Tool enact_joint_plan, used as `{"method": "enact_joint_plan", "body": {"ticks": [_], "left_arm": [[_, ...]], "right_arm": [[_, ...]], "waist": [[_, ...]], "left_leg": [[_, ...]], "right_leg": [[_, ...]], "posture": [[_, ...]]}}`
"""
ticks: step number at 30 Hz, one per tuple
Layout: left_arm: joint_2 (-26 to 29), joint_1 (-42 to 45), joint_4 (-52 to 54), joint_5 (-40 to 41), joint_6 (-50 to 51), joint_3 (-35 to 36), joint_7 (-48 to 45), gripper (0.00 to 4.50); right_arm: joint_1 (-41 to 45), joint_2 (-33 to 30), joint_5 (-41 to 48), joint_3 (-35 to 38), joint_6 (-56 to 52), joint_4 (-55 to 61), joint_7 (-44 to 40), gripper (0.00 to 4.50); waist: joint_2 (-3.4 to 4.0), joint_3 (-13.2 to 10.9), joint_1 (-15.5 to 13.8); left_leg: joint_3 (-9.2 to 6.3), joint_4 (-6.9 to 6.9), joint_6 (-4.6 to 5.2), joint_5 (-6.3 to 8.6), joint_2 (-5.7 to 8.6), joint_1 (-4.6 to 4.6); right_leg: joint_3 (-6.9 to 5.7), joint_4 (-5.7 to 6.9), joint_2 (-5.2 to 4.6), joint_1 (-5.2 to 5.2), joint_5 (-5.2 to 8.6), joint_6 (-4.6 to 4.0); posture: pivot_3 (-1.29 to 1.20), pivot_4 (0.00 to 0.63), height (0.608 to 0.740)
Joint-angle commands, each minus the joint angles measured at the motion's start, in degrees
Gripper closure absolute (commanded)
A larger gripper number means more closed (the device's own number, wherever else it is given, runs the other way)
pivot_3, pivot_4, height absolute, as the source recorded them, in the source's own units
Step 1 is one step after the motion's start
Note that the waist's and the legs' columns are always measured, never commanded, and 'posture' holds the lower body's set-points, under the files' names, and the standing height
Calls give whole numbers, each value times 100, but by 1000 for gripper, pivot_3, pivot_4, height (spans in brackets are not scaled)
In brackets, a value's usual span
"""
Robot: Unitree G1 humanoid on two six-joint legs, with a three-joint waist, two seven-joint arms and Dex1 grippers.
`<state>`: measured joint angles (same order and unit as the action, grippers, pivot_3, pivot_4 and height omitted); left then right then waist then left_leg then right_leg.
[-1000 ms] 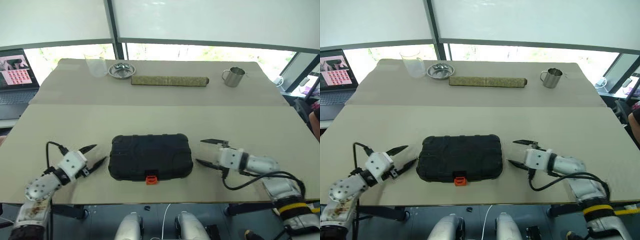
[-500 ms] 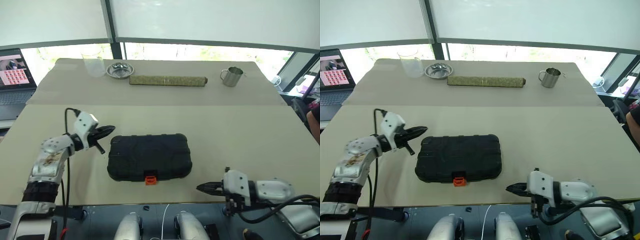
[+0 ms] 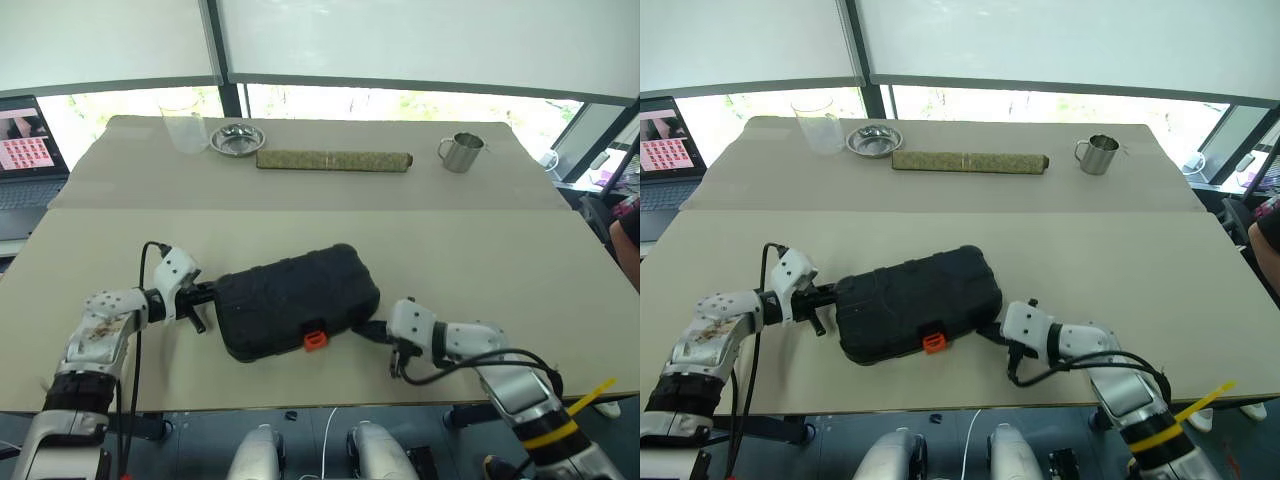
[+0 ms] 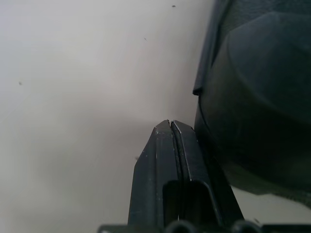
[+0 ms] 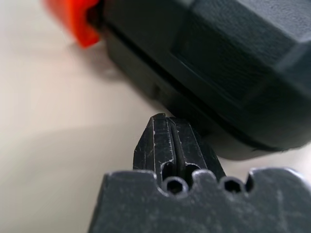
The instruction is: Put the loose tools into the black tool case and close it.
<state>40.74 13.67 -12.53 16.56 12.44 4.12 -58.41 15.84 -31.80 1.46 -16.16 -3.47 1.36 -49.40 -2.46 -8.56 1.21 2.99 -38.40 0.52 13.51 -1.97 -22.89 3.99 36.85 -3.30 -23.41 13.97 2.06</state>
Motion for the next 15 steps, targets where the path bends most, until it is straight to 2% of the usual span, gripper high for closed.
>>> {"method": "enact_joint_plan", "body": {"ticks": [1, 7, 11, 15], "left_arm": [[-28, -462, 767, 335, 258, 263, 78, 4435], [-178, -745, 1191, 655, 490, 733, 456, 4435], [-119, -475, 1324, 1078, 738, 995, 296, 4435], [140, 58, 1445, 1305, 987, 802, -172, 4435]], "right_arm": [[569, 203, -16, 185, 320, -498, 133, 4442], [797, 140, 232, 405, 442, -839, -99, 4442], [392, -178, 627, 603, 212, -264, -548, 4442], [-161, -467, 1094, 750, -209, 553, -871, 4442]], "waist": [[1, -1, -6], [1, -1, -45], [1, -1, -65], [1, -2, -77]], "left_leg": [[0, 0, 0, 0, -1, -3], [-3, -6, -1, -1, 1, -48], [-15, -30, -1, -1, 1, -83], [-23, -36, 0, -1, 3, -86]], "right_leg": [[1, 1, -3, -4, 0, 0], [1, 19, -11, -55, -1, 0], [-7, 25, -9, -73, -2, 1], [-11, 24, -9, -69, -3, 4]], "posture": [[0, 150, 740], [0, 150, 740], [0, 150, 740], [0, 150, 740]]}}
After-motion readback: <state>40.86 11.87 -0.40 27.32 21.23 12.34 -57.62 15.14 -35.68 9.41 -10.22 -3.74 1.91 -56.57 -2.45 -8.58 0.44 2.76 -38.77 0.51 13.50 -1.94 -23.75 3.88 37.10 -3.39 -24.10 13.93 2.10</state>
